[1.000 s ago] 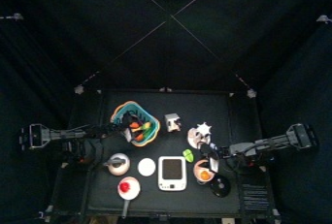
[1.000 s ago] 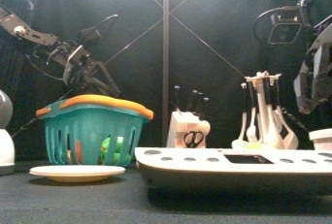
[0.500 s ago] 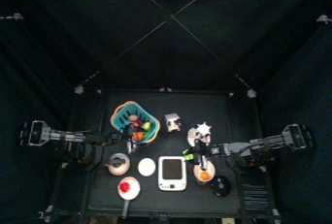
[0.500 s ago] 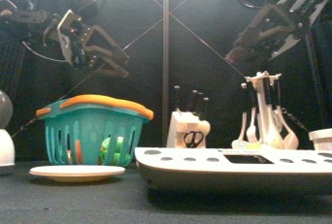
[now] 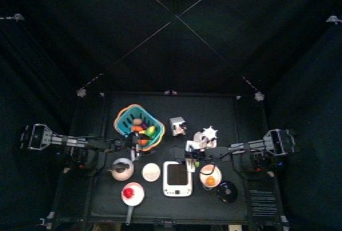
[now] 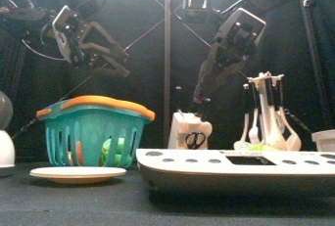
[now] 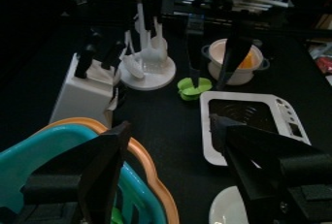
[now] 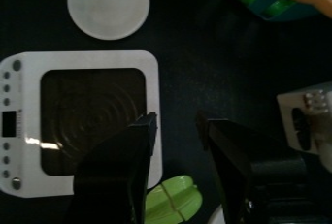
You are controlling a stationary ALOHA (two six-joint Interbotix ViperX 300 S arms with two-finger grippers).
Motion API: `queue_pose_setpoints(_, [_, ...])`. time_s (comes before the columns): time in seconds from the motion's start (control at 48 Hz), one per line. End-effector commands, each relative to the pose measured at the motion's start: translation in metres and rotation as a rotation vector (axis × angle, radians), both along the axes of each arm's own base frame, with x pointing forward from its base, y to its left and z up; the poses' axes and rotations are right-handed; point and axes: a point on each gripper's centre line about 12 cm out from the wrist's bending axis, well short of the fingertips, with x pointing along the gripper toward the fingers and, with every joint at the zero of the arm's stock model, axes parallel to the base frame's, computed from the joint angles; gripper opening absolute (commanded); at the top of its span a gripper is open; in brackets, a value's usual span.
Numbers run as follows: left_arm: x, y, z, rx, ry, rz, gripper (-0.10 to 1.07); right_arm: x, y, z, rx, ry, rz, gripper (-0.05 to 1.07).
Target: Grab scissors
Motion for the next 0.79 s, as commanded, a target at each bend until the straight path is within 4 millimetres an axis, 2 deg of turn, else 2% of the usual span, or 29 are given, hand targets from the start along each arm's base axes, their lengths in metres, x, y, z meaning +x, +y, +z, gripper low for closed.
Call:
queue_pose_setpoints(0.0, [0.002,-0.004,0.006,0.003,-0.024,-0.012,0.98,-0.001,-0.009,0.009,-0.053,-0.008,-0.025,0.76])
queue_pose_setpoints(0.167, [0.000,-0.004,0.004,0.002,-0.018,-0.014,0.98,-0.006,-0.023,0.005,-0.202,0.033,-0.121,0.77])
queue_pose_setpoints(0.375, [-0.001,-0.004,0.001,0.003,-0.010,-0.014,0.98,0.000,-0.030,-0.027,-0.290,0.087,-0.155,0.76])
queue_pose_setpoints(0.771, [-0.002,-0.004,-0.002,0.003,-0.002,-0.015,0.98,0.006,-0.038,-0.021,-0.355,0.097,-0.174,0.76])
